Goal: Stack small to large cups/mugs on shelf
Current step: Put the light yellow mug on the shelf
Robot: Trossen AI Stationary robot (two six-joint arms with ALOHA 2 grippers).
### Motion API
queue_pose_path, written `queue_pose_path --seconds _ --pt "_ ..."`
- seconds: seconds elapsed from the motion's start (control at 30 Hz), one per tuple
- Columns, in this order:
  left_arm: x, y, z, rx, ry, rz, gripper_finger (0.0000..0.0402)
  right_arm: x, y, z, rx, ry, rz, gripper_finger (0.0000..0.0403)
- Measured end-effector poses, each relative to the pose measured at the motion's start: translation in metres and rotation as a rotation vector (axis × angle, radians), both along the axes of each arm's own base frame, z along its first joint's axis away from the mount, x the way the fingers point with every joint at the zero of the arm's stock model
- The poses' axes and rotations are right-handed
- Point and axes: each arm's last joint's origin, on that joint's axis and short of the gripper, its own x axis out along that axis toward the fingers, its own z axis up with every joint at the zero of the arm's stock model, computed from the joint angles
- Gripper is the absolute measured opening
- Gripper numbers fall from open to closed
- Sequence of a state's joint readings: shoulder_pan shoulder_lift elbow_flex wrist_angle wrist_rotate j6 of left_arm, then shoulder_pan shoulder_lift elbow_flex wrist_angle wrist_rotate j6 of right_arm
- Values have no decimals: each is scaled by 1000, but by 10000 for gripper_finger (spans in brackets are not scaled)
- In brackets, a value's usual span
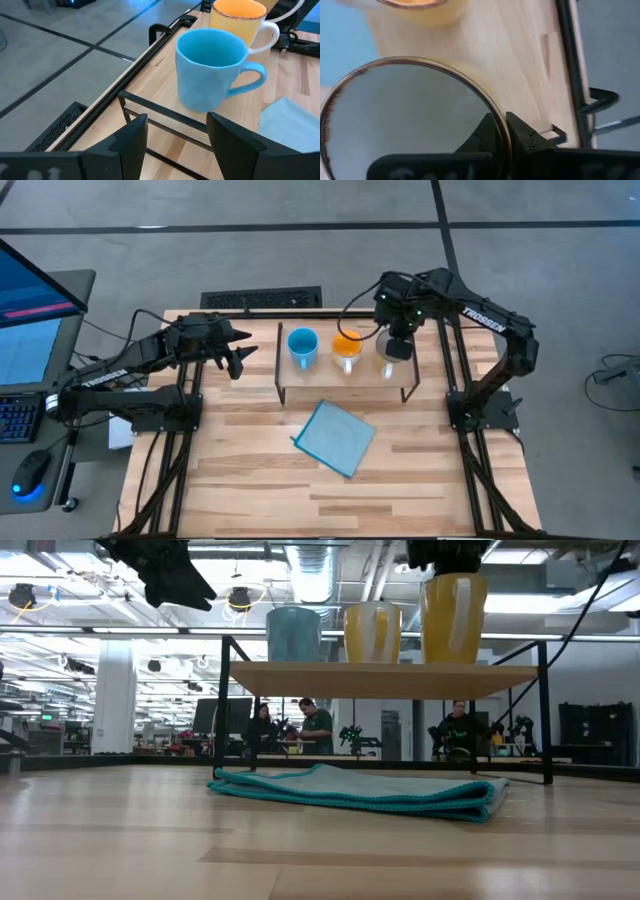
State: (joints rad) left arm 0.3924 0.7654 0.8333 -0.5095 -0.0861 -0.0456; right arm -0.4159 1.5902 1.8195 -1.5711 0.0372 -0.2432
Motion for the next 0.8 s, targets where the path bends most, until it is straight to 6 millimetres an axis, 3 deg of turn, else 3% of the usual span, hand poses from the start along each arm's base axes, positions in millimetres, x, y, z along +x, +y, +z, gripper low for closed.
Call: queue_pose_path --seconds 0.3,0.63,0.8 --pt "0 0 0 4 2 -2 195 0 -1 -16 34 55 -4 26" --pt "0 0 0 7 3 -3 195 0 -1 -18 34 62 12 26" --pt "0 0 0 6 3 -3 195 -1 -3 -19 -29 102 3 74"
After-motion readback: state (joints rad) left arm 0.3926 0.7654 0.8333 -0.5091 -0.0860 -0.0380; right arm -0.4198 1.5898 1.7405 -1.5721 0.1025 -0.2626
